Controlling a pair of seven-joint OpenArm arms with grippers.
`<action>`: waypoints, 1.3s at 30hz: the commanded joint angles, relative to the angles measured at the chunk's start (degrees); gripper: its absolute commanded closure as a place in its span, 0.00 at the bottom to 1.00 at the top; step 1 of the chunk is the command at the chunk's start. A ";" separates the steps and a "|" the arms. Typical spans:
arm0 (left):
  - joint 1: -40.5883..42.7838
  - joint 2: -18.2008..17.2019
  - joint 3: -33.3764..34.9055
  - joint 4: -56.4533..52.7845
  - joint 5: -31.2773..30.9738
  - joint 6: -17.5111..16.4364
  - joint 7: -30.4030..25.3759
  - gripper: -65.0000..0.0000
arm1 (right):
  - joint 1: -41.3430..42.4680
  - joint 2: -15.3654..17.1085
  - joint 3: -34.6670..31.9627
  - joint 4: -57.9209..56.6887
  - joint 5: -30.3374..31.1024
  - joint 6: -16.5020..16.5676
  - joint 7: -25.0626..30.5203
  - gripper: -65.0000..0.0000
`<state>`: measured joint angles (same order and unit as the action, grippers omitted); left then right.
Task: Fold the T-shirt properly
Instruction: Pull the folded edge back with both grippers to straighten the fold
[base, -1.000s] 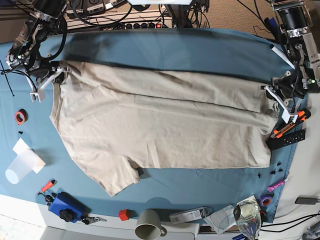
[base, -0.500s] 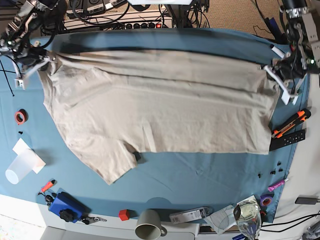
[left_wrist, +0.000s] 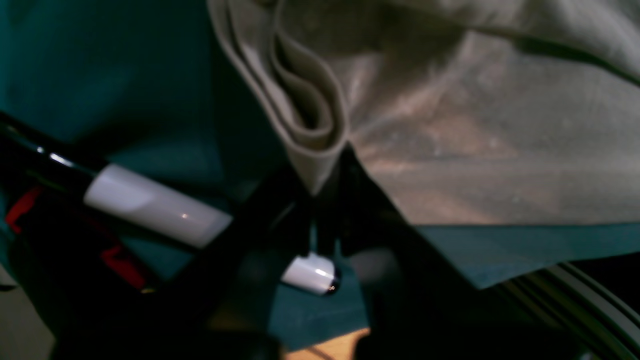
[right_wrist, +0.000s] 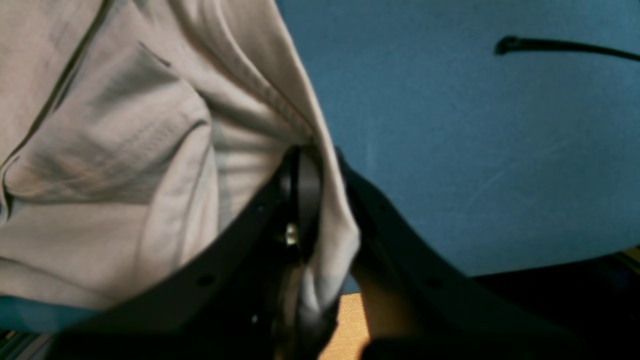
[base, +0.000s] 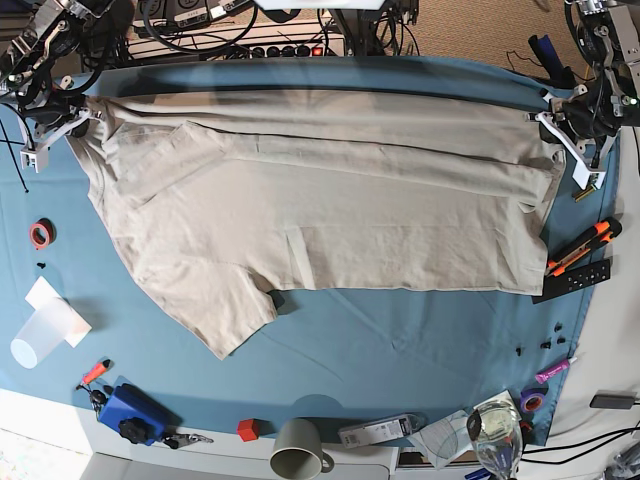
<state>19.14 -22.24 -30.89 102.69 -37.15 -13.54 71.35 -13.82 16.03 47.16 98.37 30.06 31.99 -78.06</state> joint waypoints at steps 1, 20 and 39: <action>0.09 -1.27 -0.79 0.57 2.36 0.31 1.09 1.00 | 0.15 1.77 0.85 1.01 -0.17 -0.28 0.33 1.00; 0.24 -1.27 -0.79 11.32 2.62 -0.07 -0.87 0.59 | -3.65 5.09 1.03 7.58 7.54 2.21 -1.94 0.76; 2.12 -1.27 -0.79 11.32 3.69 -0.04 -1.90 0.59 | -15.76 5.07 1.01 8.13 7.45 5.44 0.87 0.57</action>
<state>21.39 -22.55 -31.24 113.03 -33.47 -13.56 70.22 -29.39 19.84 47.53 105.73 37.50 37.52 -77.80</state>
